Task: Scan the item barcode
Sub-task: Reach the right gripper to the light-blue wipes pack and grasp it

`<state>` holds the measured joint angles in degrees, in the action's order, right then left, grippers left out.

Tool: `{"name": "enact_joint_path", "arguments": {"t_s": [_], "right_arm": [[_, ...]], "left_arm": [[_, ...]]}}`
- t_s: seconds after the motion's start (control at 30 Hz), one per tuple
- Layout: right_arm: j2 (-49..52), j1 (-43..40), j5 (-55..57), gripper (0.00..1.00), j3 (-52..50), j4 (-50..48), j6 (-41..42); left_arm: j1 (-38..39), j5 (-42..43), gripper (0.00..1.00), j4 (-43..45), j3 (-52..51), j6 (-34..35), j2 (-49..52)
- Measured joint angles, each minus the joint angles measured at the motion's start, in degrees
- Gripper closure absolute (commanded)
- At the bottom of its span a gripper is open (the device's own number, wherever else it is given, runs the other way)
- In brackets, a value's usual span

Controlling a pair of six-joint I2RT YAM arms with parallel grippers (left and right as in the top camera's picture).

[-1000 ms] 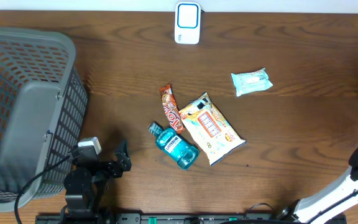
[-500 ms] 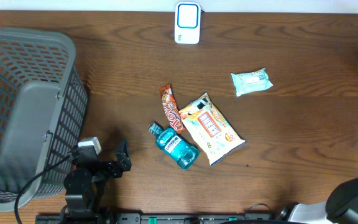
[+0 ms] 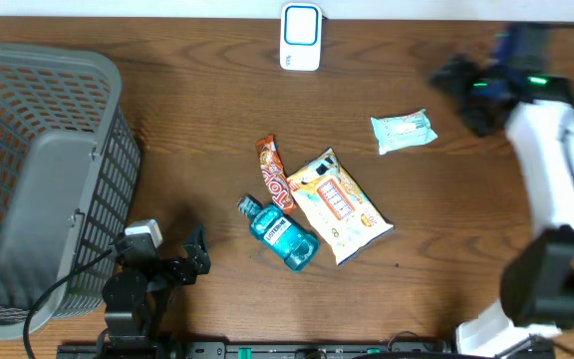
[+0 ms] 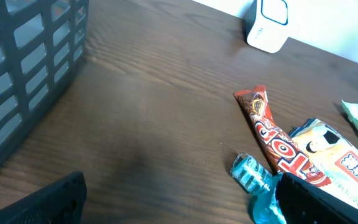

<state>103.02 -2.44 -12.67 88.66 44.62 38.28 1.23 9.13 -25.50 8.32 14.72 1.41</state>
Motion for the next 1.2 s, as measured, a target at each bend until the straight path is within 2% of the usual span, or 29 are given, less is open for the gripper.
{"name": "enact_joint_path", "arguments": {"t_s": [0.2, 0.5, 0.67, 0.93, 1.17, 1.2], "right_arm": [[9.38, 14.34, 8.52, 0.08, -0.02, -2.25, -13.25], [14.25, 26.67, 37.88, 0.03, -0.31, -5.14, -18.43], [16.59, 27.67, 46.12, 0.01, -0.31, -6.71, -19.06], [19.93, 25.29, 49.11, 0.02, -0.31, -7.89, -19.45], [22.56, 24.3, 48.7, 0.19, -0.28, -7.45, -19.61], [23.32, 24.28, 49.83, 0.24, -0.15, -7.45, -19.52]], "left_arm": [[0.0, 0.0, 0.02, -0.02, 0.0, 0.0, 0.0], [0.0, 0.0, 0.02, -0.02, 0.0, 0.0, 0.0], [0.0, 0.0, 0.02, -0.02, 0.0, 0.0, 0.0], [0.0, 0.0, 0.02, -0.02, 0.0, 0.0, 0.0], [0.0, 0.0, 0.02, -0.02, 0.0, 0.0, 0.0], [0.0, 0.0, 0.02, -0.02, 0.0, 0.0, 0.0]]}}
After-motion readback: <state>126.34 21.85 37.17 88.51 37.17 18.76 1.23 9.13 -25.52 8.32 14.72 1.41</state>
